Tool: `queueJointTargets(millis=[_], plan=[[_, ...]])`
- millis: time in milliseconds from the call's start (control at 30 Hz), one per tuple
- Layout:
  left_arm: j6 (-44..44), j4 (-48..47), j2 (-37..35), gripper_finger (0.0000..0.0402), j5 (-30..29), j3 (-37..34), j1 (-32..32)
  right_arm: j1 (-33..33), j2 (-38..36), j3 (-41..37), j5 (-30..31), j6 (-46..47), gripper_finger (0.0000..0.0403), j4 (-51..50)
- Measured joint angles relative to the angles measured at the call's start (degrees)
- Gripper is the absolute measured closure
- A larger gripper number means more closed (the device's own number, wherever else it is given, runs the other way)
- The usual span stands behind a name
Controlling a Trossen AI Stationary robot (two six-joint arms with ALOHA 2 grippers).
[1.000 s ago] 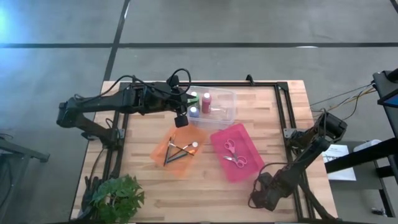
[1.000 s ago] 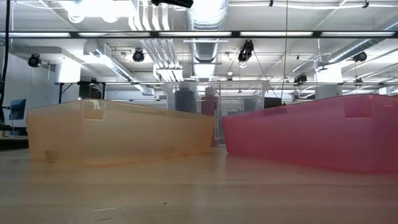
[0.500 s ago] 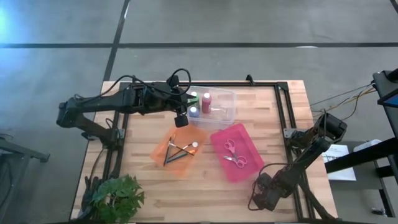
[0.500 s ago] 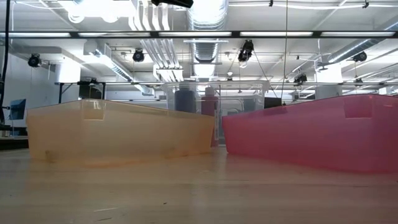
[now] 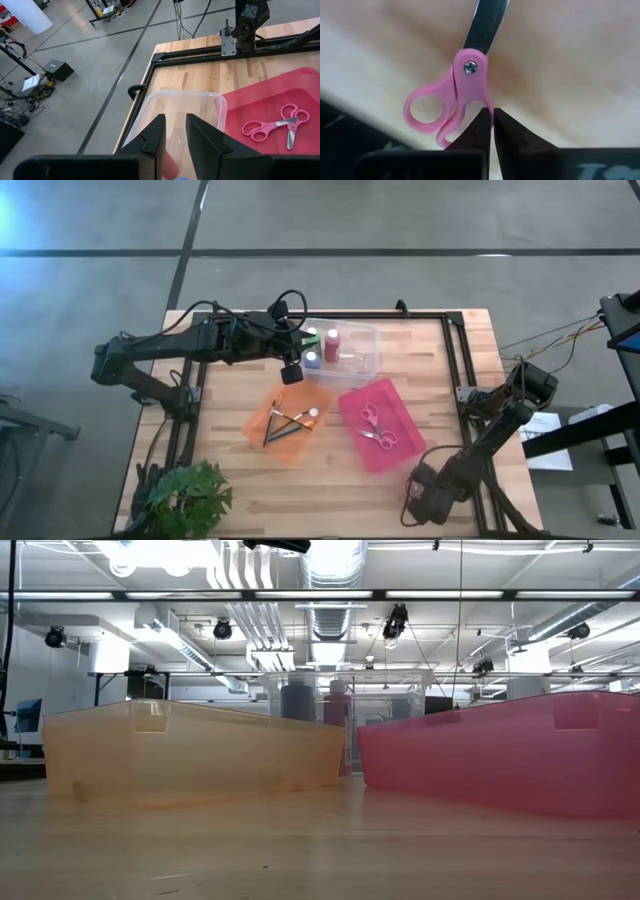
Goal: Pick & Place Paint Supplies
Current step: Put the pink scissors into the pink bin
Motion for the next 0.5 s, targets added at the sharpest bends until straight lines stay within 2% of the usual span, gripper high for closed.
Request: queueJointTargets(millis=[200,300,500], plan=[[0.0,0.0,0.0,0.0318,0.0,0.0,0.0,3.8,-0.7,6.5,2.4,0.7,0.0395,-0.8],[-0.2,0.0,0.0,0.0318,0.0,-0.1,0.0,6.0,-0.7,11.6,5.9,2.8,0.0395,-3.3],[-0.9,-0.2,0.0,0.0318,0.0,-0.1,0.0,8.3,-1.7,23.2,14.6,7.1,0.0395,-16.2]])
